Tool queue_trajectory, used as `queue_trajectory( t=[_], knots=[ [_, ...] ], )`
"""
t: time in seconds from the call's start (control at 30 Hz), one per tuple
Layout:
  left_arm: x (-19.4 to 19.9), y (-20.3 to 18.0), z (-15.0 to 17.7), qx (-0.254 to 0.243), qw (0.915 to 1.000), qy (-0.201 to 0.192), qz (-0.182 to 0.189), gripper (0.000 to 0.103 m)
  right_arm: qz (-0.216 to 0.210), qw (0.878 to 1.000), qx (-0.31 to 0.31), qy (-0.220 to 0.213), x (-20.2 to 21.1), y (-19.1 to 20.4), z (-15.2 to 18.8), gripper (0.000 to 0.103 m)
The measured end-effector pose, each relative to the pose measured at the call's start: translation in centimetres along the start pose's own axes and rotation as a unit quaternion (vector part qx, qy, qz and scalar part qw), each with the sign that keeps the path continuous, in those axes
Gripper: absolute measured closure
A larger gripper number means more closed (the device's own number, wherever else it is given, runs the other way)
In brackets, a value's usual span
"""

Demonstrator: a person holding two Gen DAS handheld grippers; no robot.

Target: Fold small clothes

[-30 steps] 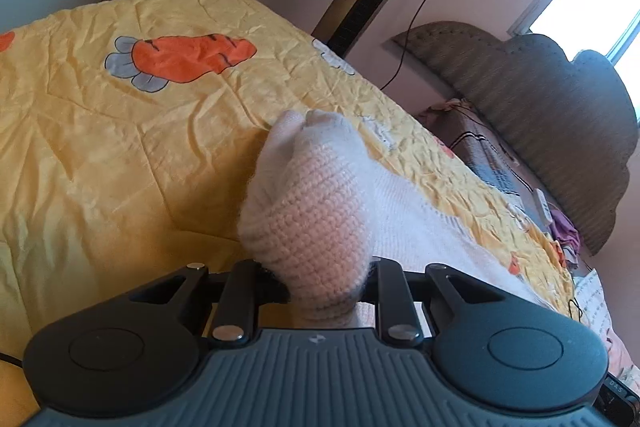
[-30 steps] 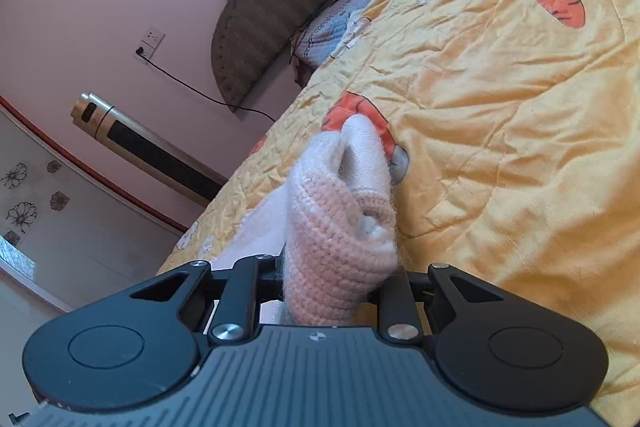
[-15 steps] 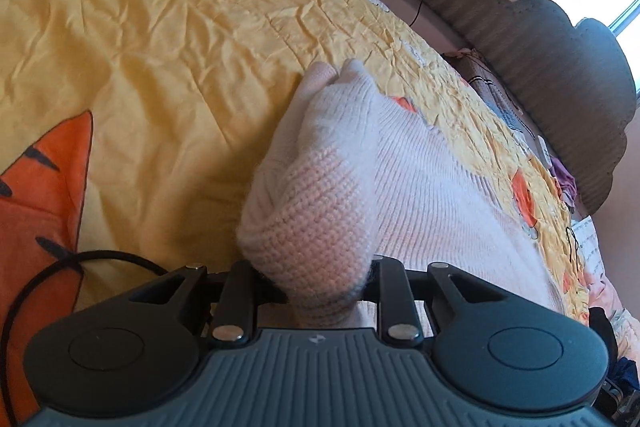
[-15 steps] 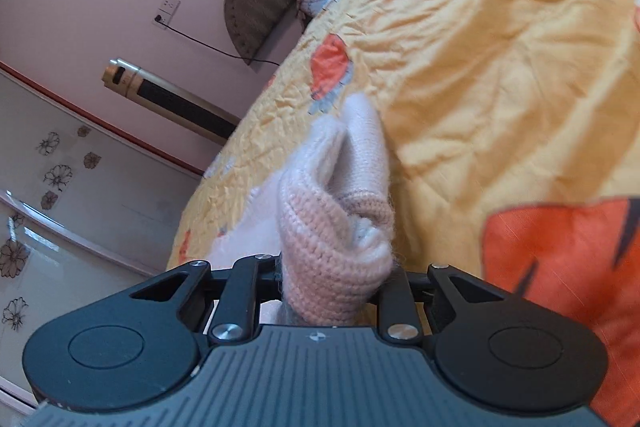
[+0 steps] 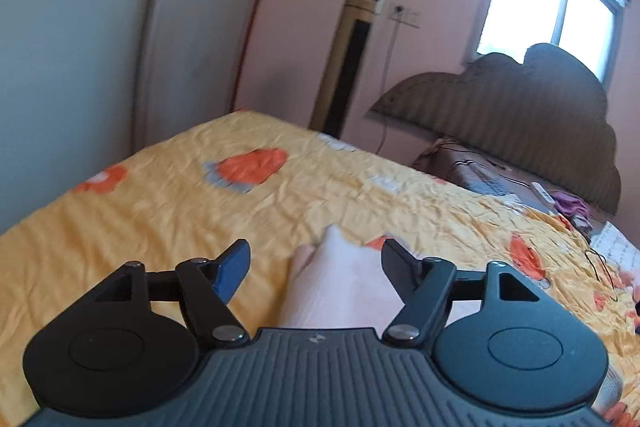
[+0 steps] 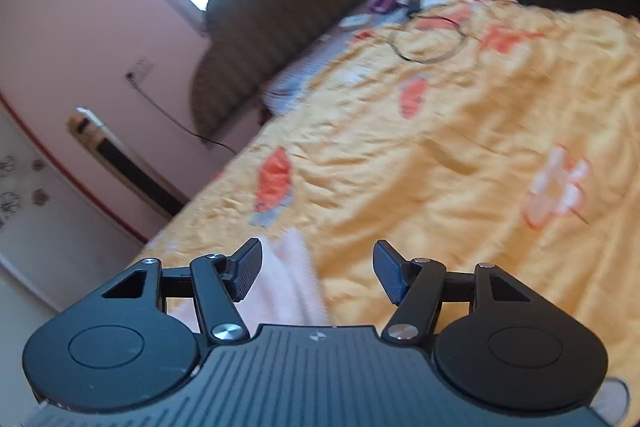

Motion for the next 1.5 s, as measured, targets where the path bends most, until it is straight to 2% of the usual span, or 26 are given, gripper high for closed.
queue_trajectory(
  t=[0.07,0.1,0.13,0.2,0.27,0.33,0.37,0.4,0.43,0.47,0.6,0.83,0.9,1.0,1.07,1.13,1.2,1.27,1.33,1.43,1.5],
  knots=[
    [-3.5,-3.7,0.8,-0.064,0.998,0.002,0.006,0.029,-0.055,0.997,0.052,0.005,-2.1,3.9,-1.0,0.03],
    [-5.5,-5.3,1.3,-0.094,0.9955,0.01,-0.002,0.029,-0.079,0.993,0.081,0.014,-3.5,5.9,-1.2,0.019],
    [-7.4,-6.5,1.7,-0.113,0.9935,0.015,-0.012,0.029,-0.096,0.989,0.107,0.021,-5.2,7.8,-1.1,0.016],
    [-11.1,-8.0,2.6,-0.134,0.9903,0.033,-0.014,0.029,-0.111,0.983,0.137,0.05,-9.2,10.7,-0.8,0.018],
    [-14.5,-8.2,3.8,-0.144,0.9861,0.071,-0.043,0.029,-0.102,0.978,0.16,0.091,-13.2,12.1,-0.1,0.021],
    [-17.2,-7.2,5.7,-0.155,0.9772,0.131,-0.063,0.03,-0.069,0.971,0.193,0.127,-16.2,12.4,1.1,0.024],
    [-17.9,-6.3,6.6,-0.152,0.9757,0.144,-0.066,0.027,-0.045,0.964,0.218,0.144,-17.2,12.5,2.2,0.024],
    [-17.7,-5.8,6.9,-0.156,0.9783,0.126,-0.051,0.027,-0.019,0.957,0.241,0.163,-18.2,11.9,3.2,0.024],
    [-17.5,-5.6,7.1,-0.157,0.9785,0.125,-0.046,0.026,0.0,0.951,0.256,0.17,-19.0,11.0,4.2,0.027],
    [-17.4,-5.6,7.1,-0.155,0.979,0.125,-0.045,0.026,-0.008,0.952,0.268,0.148,-18.7,10.5,4.5,0.026],
    [-18.1,-6.0,7.4,-0.161,0.9775,0.127,-0.05,0.021,-0.038,0.965,0.223,0.133,-18.4,9.2,4.2,0.026],
    [-17.0,-6.3,6.7,-0.163,0.9761,0.132,-0.056,0.02,-0.042,0.967,0.216,0.133,-18.9,9.2,3.9,0.024],
    [-15.5,-6.6,6.3,-0.162,0.9763,0.13,-0.062,0.02,-0.025,0.966,0.217,0.135,-18.0,9.7,3.5,0.024],
    [-13.2,-6.6,6.0,-0.15,0.9786,0.13,-0.056,0.019,-0.011,0.965,0.236,0.114,-15.3,11.1,2.7,0.019],
    [-12.7,-6.5,6.7,-0.152,0.9778,0.137,-0.045,0.018,-0.032,0.962,0.256,0.087,-13.4,12.0,2.3,0.012],
    [-13.3,-6.0,7.8,-0.153,0.9754,0.149,-0.053,0.016,-0.032,0.954,0.288,0.074,-12.5,12.4,2.5,0.001],
    [-13.4,-5.5,8.4,-0.154,0.9791,0.126,-0.044,0.011,-0.007,0.946,0.31,0.091,-13.4,11.7,3.3,0.001],
    [-13.6,-5.2,9.1,-0.16,0.981,0.103,-0.039,0.009,0.019,0.945,0.298,0.136,-15.3,9.6,4.7,0.003],
    [-13.8,-5.2,9.0,-0.154,0.9821,0.101,-0.039,0.008,0.003,0.949,0.298,0.106,-15.2,8.6,5.5,0.002],
    [-13.0,-5.1,8.6,-0.146,0.9836,0.097,-0.041,0.008,0.015,0.943,0.314,0.112,-15.5,9.1,5.8,0.002],
    [-10.6,-4.7,8.1,-0.125,0.9881,0.078,-0.042,0.008,0.015,0.943,0.314,0.111,-15.4,9.1,5.8,0.002]
  ],
)
Point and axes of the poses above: each gripper's, at about its wrist camera, not at the fingertips, and x roughly against the way its jaws point, y to its left, z to its underside, the point moved 4 cm from there along -x, roughly the way its jaws point, and after that the axes turned 10 degrees about x, right-handed, at the moved point
